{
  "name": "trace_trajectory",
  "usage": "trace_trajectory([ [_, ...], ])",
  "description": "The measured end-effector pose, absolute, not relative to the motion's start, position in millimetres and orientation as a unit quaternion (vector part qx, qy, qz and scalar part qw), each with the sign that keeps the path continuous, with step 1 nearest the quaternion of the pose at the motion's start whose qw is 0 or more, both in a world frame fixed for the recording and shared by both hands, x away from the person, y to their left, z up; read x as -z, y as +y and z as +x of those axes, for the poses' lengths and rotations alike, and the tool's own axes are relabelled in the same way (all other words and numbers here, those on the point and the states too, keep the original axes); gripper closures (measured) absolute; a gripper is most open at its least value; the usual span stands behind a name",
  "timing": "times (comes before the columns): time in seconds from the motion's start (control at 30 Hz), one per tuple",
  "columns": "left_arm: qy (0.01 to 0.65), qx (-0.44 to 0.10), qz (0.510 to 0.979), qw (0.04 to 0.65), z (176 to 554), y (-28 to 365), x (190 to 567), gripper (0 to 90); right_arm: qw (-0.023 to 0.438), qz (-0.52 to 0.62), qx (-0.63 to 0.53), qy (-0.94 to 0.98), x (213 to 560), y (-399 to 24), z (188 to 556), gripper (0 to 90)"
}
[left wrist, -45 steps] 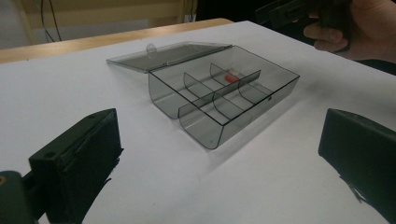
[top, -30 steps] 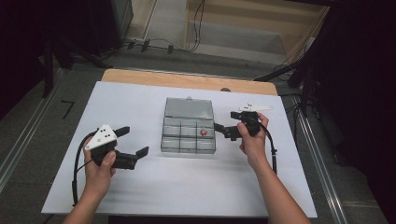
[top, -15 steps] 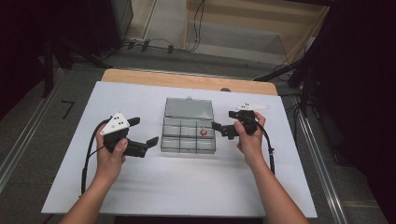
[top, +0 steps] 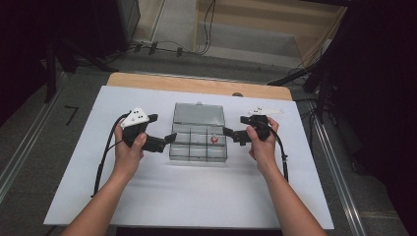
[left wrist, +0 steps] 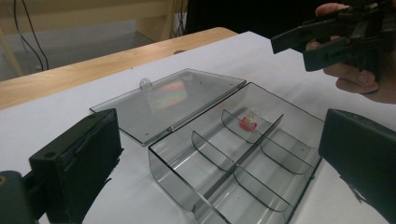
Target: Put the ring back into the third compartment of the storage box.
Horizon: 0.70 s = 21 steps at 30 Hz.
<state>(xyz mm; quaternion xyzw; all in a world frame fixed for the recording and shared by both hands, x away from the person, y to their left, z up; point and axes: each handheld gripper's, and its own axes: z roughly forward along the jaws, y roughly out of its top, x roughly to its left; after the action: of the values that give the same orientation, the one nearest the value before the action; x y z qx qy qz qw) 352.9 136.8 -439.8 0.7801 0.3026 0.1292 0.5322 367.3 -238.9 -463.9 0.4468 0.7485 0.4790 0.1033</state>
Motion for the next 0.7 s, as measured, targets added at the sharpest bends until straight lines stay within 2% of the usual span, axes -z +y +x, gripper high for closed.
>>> trace_trajectory([
  [0.7, 0.336, -0.116, 0.777, 0.519, 388, 121, 458, 0.0, 0.078, 0.457, -0.485, 0.742, 467, -234, 379, 0.0],
])
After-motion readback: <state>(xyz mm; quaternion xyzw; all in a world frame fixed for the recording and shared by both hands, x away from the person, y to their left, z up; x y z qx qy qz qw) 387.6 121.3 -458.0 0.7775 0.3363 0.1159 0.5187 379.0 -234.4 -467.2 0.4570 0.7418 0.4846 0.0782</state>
